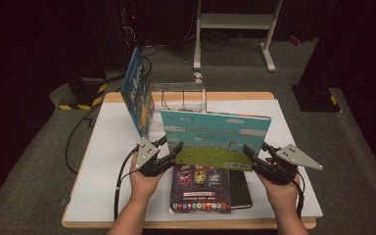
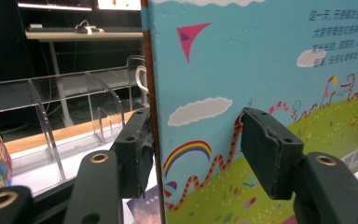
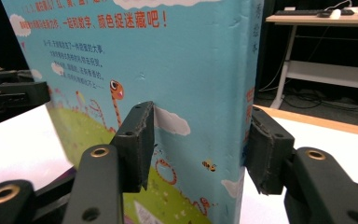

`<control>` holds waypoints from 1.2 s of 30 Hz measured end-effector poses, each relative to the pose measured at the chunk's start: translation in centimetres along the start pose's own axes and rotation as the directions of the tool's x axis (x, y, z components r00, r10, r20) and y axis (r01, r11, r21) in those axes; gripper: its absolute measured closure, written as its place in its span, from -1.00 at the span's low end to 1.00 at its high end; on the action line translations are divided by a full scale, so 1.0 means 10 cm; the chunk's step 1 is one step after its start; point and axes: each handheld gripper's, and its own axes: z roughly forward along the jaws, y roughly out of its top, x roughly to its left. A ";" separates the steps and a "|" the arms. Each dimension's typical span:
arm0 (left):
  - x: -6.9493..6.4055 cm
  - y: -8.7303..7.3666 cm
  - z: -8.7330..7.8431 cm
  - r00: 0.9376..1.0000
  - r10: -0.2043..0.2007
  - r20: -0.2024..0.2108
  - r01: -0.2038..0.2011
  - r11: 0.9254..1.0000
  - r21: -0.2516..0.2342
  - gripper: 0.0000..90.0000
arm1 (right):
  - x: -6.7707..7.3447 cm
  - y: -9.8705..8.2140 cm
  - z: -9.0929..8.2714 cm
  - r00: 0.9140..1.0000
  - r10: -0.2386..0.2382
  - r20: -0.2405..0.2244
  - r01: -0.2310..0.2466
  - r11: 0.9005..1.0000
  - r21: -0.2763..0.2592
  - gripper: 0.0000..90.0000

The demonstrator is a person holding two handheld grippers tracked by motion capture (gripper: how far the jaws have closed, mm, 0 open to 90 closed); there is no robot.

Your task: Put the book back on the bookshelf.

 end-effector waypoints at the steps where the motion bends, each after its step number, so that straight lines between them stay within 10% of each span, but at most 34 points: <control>1: -0.01 -0.01 -0.02 1.000 -0.003 -0.007 0.003 1.000 0.001 -0.01 | 0.01 -0.01 -0.02 1.000 0.001 -0.002 -0.001 1.000 -0.001 0.01; 18: 0.04 -0.10 -0.18 1.000 -0.017 -0.010 0.018 0.999 0.043 -0.07 | -0.08 0.21 0.07 0.984 -0.041 -0.176 0.041 0.999 0.000 -0.29; 23: 0.16 -0.22 -0.38 0.998 -0.023 -0.055 0.026 0.998 0.054 -0.06 | -0.01 0.21 0.04 0.978 -0.080 -0.190 0.078 0.997 -0.016 0.09; 28: 0.35 -0.34 -0.49 0.991 -0.065 -0.115 0.074 0.994 0.074 -0.06 | 0.05 0.21 -0.05 0.944 -0.100 -0.313 0.098 0.995 -0.022 0.76; 30: 0.41 -0.38 -0.52 0.988 -0.086 -0.132 0.097 0.992 0.079 -0.06 | 0.17 0.23 -0.06 0.960 -0.108 -0.259 0.110 0.994 -0.005 0.75; 33: 0.42 -0.38 -0.53 0.986 -0.090 -0.137 0.101 0.992 0.076 -0.05 | 0.15 0.21 -0.04 0.949 -0.059 -0.309 0.057 0.998 -0.015 0.79; 36: 0.44 -0.37 -0.55 0.985 -0.097 -0.143 0.108 0.992 0.069 -0.05 | 0.34 0.21 -0.01 0.953 -0.115 -0.280 0.111 0.993 -0.031 0.79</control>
